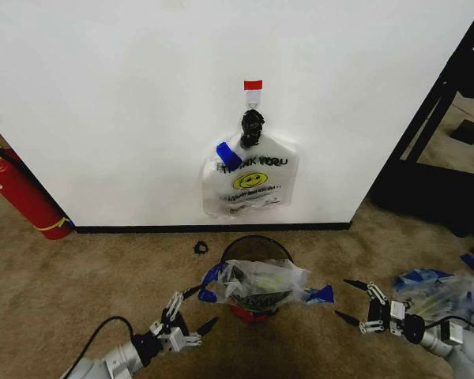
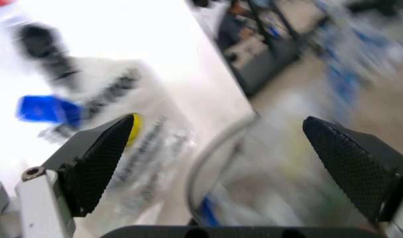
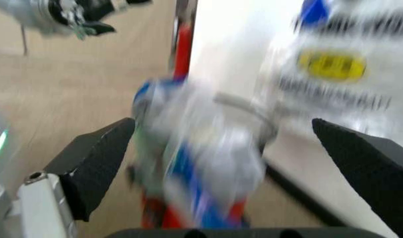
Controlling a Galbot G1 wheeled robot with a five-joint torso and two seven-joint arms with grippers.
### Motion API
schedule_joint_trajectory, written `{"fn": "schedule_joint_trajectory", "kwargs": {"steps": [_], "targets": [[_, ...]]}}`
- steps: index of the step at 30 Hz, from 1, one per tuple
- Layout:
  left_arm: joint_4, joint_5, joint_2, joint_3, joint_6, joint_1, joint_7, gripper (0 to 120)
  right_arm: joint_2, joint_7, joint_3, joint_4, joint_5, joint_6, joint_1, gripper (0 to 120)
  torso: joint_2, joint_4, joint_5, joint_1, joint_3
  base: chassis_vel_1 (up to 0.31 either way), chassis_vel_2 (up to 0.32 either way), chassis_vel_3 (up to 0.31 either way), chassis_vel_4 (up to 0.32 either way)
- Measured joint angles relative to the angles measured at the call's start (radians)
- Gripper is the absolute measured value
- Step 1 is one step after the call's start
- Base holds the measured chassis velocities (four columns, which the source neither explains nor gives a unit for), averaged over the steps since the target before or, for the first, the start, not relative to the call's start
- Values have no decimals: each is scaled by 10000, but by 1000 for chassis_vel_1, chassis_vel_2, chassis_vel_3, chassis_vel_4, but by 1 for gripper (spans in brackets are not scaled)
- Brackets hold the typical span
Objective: Pick up the garbage bag from the wall and place it over the trash bin.
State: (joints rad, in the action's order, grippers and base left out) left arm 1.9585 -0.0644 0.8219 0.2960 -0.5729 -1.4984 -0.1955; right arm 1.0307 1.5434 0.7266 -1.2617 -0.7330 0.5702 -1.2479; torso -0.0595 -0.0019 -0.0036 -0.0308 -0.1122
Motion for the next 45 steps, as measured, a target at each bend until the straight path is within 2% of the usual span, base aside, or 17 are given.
{"fn": "schedule_joint_trajectory", "kwargs": {"steps": [2, 5, 6, 7, 9, 12, 14, 16, 21, 22, 25, 28, 31, 34, 37, 41, 45], "targets": [[206, 1765, -260, -374, 999, 589, 103, 100, 102, -630, -331, -407, -378, -52, 90, 100, 0, 5, 0, -1, -1, 0, 0, 0, 0], [221, 3385, -507, -815, 2226, 1418, 193, 100, 165, -1725, -1026, -1084, -1061, -219, 93, 100, 0, 8, 2, -1, -1, 0, 0, 0, 0], [77, 4051, -554, -1225, 2807, 1940, 237, 100, 204, -2611, -1430, -1585, -1428, -266, 49, 100, 0, 3, 4, -1, 0, 0, 0, 0, 0], [77, 4051, -554, -1225, 2807, 1940, 237, 100, 204, -2611, -1430, -1585, -1428, -266, 49, 100, 0, 3, 4, -1, 0, 0, 0, 0, 0], [-338, 4826, -533, -2207, 3661, 3026, 485, 100, 271, -4096, -1931, -2321, -1540, -227, 25, 100, 1, 12, -3, -1, -1, 0, 0, 0, 0], [-1140, 5841, -271, -3669, 4938, 5102, 879, 100, 432, -6963, -2260, -3220, -252, 92, -107, 100, 1, 1, -2, -1, -1, 0, 0, 0, 0], [-1332, 6099, -204, -4050, 5182, 5581, 1000, 100, 478, -7551, -2296, -3378, 144, 173, -129, 100, 1, 3, -2, -2, -2, 0, 0, 0, 0], [-1832, 6816, 3, -5248, 5880, 6917, 1432, 98, 582, -8453, -2342, -3629, 924, 309, -176, 100, 1, -1, -3, -2, -2, 0, 0, 0, 0], [-2722, 8172, 407, -7257, 7853, 9012, 2353, 95, 751, -8728, -2292, -3649, 1858, 541, -187, 100, 0, 1, 2, -2, -2, 0, 0, 0, 0], [-2722, 8172, 407, -7257, 7853, 9012, 2353, 95, 751, -8728, -2292, -3649, 1858, 541, -187, 100, 0, 1, 2, -2, -2, 0, 0, 0, 0], [-3404, 8474, 843, -7993, 8689, 9748, 2843, 95, 820, -8711, -2217, -3580, 1963, 619, -202, 100, 1, 7, 2, -1, -1, 0, 0, 0, 0], [-3933, 8431, 1183, -8253, 9052, 10045, 3314, 95, 828, -8607, -2210, -3489, 2017, 702, -210, 100, 1, -1, -3, -2, -2, 0, 0, 0, 0], [-4030, 8494, 1206, -8331, 9382, 10167, 3608, 94, 823, -8476, -2219, -3465, 2034, 736, -204, 100, 1, 4, 2, -2, -2, 0, 0, 0, 0], [-4010, 8743, 1098, -8736, 10287, 10600, 4062, 93, 806, -8347, -2166, -3504, 2029, 810, -328, 100, 2, 7, -1, -1, -2, 0, 0, 0, 0], [-3787, 9103, 1035, -9001, 11102, 10912, 4585, 84, 802, -8319, -2118, -3532, 2021, 871, -397, 100, 1, 4, 2, -1, 0, 0, 0, 0, 0], [-3401, 10211, 1206, -9265, 12472, 11248, 5723, 67, 825, -8275, -2083, -3534, 2005, 974, -431, 100, 1, 4, 1, -1, 0, 0, 0, 0, 0], [-3262, 11266, 1575, -9167, 12891, 11252, 6482, 53, 842, -8264, -2081, -3504, 1997, 1037, -427, 100, 1, 1, -1, -1, 0, 0, 0, 0, 0]]}}
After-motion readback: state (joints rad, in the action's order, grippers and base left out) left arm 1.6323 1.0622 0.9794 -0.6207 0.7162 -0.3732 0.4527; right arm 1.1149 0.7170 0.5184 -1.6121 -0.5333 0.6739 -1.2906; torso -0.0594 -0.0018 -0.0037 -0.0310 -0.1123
